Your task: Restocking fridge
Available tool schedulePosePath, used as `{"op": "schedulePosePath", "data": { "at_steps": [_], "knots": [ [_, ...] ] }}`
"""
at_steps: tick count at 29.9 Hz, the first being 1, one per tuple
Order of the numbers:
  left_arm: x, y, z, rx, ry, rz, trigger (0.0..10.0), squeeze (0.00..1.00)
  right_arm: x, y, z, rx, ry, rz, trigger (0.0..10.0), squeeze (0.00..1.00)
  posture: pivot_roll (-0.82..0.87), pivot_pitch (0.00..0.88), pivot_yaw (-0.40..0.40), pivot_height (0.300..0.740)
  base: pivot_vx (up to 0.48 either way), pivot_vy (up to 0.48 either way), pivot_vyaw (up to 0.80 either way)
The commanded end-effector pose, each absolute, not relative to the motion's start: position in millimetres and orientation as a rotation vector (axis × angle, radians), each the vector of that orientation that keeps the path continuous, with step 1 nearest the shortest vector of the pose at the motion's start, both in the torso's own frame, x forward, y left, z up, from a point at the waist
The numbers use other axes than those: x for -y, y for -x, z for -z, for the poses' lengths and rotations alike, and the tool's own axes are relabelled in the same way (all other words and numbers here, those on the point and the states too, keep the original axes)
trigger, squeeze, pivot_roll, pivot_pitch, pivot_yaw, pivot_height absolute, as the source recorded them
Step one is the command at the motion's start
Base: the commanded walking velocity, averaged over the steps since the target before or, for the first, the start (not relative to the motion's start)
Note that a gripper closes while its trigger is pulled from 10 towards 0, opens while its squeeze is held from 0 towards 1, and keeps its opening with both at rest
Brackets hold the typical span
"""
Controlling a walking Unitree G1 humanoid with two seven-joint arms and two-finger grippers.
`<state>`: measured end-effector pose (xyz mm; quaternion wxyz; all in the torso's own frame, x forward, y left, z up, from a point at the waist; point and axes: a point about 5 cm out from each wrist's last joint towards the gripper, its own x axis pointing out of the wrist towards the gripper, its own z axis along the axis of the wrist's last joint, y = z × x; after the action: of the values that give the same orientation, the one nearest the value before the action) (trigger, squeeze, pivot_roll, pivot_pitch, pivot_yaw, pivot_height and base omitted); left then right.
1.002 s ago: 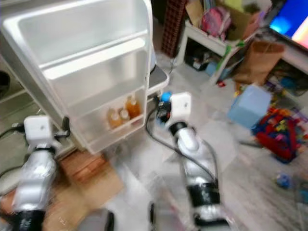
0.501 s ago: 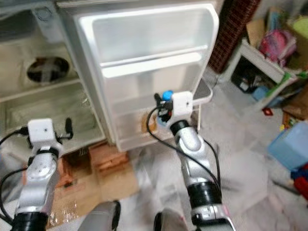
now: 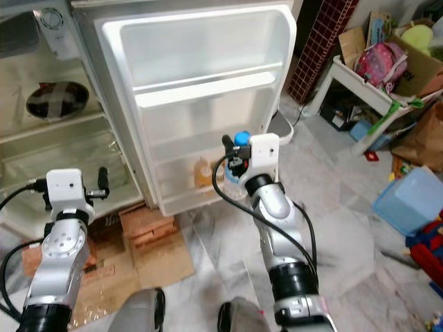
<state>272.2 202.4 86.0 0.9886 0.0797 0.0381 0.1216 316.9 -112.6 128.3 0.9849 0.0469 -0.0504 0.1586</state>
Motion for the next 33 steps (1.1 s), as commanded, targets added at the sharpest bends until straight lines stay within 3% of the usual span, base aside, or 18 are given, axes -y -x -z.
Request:
{"op": "schedulePosePath", "data": {
  "at_steps": [1, 13, 20, 33],
  "knots": [
    [-202.2, -271.0, -83.7, -0.088, -0.168, -0.253, 10.0, 0.00, 117.0, -316.3, -134.1, 0.133, -0.101, -0.309, 10.0, 0.00, 0.06, 0.141, -0.078, 0.655, 0.000, 0.000, 0.00],
    [-207.8, -270.6, -84.3, -0.084, -0.197, -0.294, 10.0, 0.00, 116.1, -315.4, -134.9, 0.137, -0.078, -0.328, 10.0, 0.00, 0.06, 0.146, -0.080, 0.641, 0.000, 0.000, 0.00],
    [-211.3, -269.8, -83.0, -0.097, -0.214, -0.312, 10.0, 0.00, 113.2, -313.4, -136.1, 0.147, -0.079, -0.350, 10.0, 0.00, 0.06, 0.150, -0.081, 0.641, 0.000, 0.000, 0.69],
    [-211.3, -269.1, -82.7, -0.087, -0.214, -0.292, 10.0, 0.00, 113.2, -312.7, -136.3, 0.148, -0.089, -0.351, 10.0, 0.00, 0.06, 0.153, -0.079, 0.641, 0.000, 0.000, 0.00]
  ]
}}
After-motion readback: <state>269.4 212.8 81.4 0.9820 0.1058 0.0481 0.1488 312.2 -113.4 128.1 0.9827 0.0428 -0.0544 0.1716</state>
